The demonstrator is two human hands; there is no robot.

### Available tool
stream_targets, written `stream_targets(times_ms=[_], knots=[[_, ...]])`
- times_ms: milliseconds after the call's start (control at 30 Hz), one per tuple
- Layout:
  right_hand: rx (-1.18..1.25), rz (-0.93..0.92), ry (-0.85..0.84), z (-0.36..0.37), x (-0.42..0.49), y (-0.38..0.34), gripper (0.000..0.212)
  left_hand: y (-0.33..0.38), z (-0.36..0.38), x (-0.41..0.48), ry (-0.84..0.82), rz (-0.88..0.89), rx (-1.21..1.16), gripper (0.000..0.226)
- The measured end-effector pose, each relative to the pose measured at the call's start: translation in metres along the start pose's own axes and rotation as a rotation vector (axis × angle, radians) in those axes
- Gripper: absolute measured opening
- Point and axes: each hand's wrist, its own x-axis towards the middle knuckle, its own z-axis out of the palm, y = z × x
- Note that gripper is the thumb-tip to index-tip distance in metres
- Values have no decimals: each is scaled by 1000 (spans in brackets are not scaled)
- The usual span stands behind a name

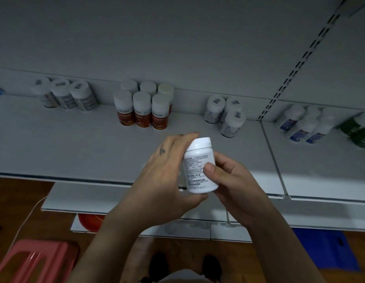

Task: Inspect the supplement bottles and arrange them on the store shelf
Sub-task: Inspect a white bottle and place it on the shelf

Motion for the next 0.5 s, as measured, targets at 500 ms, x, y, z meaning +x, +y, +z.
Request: stream_targets(times_ms=[500], knots=[[201, 29, -36, 12, -3, 7, 51, -8, -15, -9, 32, 9, -97, 82]])
